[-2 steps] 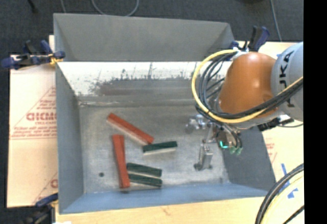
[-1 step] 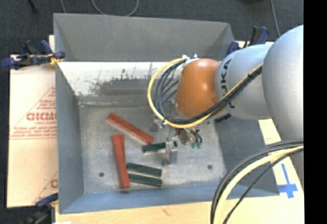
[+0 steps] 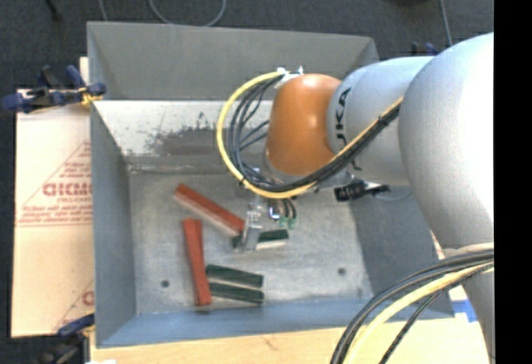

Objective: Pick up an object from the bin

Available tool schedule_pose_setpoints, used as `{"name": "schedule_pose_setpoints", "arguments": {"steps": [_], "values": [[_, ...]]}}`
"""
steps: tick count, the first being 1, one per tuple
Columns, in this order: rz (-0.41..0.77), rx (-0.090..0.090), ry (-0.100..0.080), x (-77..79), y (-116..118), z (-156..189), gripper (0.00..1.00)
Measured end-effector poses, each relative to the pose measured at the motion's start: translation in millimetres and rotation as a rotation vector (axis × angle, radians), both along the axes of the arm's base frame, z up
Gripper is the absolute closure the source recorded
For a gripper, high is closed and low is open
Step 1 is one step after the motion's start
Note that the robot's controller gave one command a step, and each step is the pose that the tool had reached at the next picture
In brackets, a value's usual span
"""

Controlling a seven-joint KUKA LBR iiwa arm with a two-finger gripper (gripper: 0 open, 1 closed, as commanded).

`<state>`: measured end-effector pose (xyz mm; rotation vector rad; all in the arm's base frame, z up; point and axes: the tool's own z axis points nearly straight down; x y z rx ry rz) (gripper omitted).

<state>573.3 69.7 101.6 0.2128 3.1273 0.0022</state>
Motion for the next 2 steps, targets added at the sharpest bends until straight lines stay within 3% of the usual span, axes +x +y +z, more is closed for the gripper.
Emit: {"name": "schedule_pose_setpoints", "arguments": {"steps": [1,2], "values": [[-0.258,0.002,0.002,24.9,31,-1,0.00],[-0.481,0.002,0.005,37.5,38,-31,0.00]]}}
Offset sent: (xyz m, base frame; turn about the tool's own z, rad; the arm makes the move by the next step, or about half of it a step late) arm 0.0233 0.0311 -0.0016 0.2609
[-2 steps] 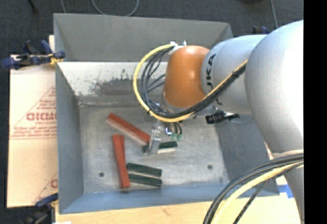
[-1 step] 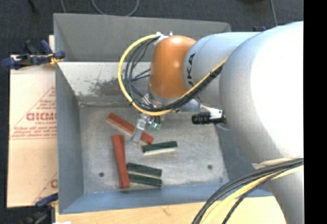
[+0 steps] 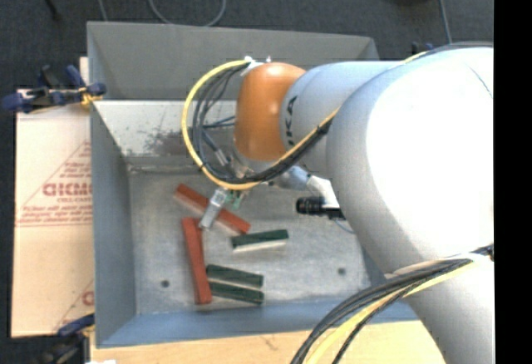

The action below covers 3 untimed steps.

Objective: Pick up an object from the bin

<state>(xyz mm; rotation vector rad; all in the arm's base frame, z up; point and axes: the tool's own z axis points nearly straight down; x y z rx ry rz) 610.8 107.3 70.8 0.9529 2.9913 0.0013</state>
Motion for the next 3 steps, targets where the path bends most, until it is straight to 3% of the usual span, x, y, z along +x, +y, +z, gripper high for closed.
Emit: {"name": "schedule_pose_setpoints", "arguments": {"steps": [1,2,3], "values": [[0.005,-0.002,-0.003,1.4,-1,1,0.00],[0.009,-0.002,-0.002,1.7,-1,2,1.00],[0.013,0.000,-0.007,4.4,-2,57,1.00]]}}
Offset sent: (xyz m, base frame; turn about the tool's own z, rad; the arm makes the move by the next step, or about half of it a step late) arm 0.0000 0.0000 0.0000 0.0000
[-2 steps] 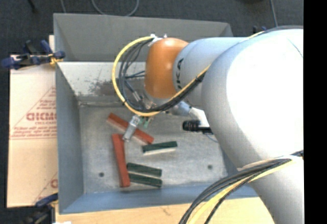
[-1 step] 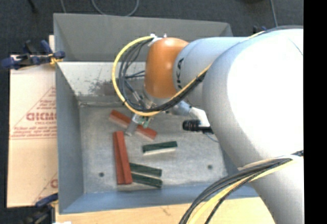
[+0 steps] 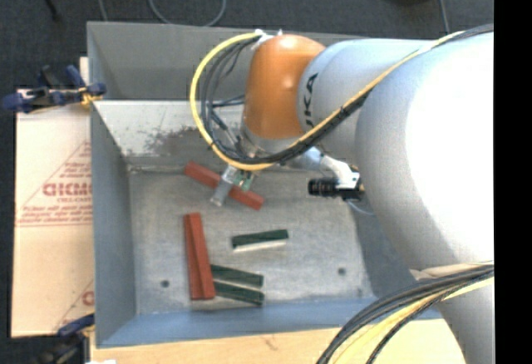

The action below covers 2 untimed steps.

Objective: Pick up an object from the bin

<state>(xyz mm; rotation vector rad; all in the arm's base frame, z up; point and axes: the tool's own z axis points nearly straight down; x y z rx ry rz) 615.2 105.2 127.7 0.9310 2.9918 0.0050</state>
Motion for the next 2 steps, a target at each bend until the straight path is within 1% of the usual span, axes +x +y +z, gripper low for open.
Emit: {"name": "schedule_pose_setpoints", "arguments": {"steps": [1,2], "values": [[0.005,-0.001,0.003,1.2,-1,12,1.00],[0.011,0.000,0.001,3.1,-1,53,1.00]]}}
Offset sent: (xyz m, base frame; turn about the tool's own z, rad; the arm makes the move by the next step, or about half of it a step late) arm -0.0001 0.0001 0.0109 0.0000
